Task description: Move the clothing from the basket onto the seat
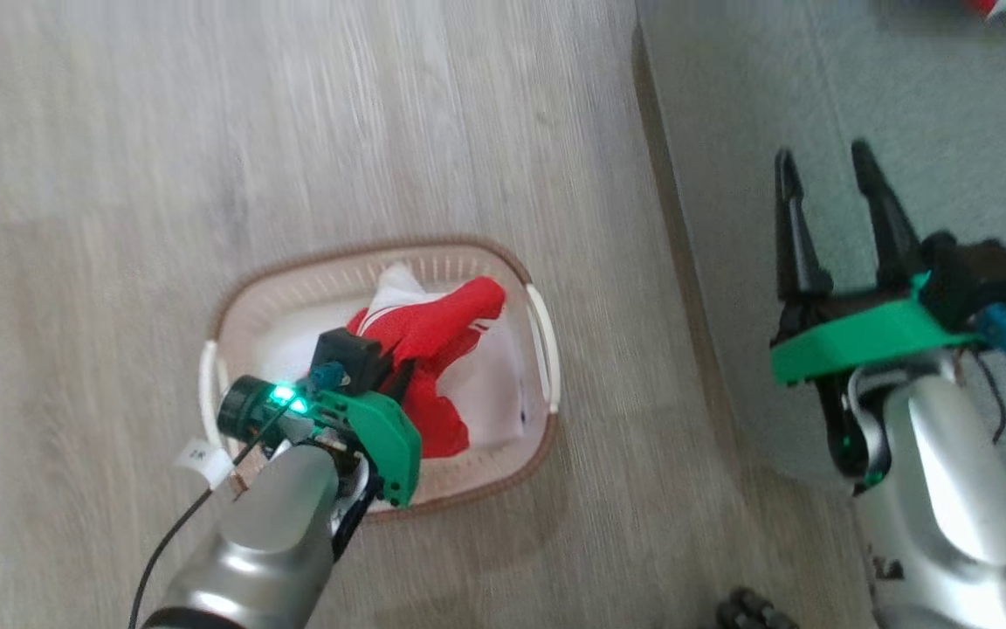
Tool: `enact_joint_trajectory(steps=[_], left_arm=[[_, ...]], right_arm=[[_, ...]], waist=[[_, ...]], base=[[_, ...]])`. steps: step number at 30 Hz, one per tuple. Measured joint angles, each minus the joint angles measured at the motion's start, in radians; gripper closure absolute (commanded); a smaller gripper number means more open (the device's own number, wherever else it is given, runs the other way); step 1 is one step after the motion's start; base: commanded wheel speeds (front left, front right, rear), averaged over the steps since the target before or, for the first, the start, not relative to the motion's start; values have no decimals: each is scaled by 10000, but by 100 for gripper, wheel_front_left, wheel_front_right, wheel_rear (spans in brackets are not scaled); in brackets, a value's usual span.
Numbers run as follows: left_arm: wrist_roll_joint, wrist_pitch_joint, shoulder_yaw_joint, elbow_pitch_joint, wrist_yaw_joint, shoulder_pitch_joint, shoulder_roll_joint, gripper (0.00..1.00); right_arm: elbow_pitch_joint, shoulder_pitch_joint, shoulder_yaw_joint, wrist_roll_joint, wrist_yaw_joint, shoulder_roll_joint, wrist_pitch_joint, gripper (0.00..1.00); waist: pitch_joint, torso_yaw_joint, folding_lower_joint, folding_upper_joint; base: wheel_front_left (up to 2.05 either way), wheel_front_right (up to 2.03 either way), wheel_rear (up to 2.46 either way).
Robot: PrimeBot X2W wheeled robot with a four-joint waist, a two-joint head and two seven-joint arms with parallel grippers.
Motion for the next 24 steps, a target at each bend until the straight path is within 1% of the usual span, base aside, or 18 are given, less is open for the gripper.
enact_joint_trajectory(steps=[7,12,16,20,24], left_arm=[[-84,0,343,-1237,58,655,15,100],[-184,0,596,-1858,144,1043,86,100],[-228,0,623,-2230,150,1083,113,100],[-259,17,619,-2681,159,1061,128,100],[-259,265,604,-3122,163,995,130,100]], right_arm=[[685,1042,-109,-201,0,0,0,0],[1104,1957,-211,-313,0,0,2,0],[1335,2585,-213,-449,0,2,2,0],[1363,2837,-111,-449,0,4,2,0],[1365,2895,140,-439,0,4,2,0]], waist=[[-1800,349,0,1],[-3132,596,-1,1],[-4130,793,-1,1],[-4935,999,-1,1],[-5504,1200,-1,1]], base=[[0,0,0],[0,0,0],[0,0,0],[0,0,0],[0,0,0]])
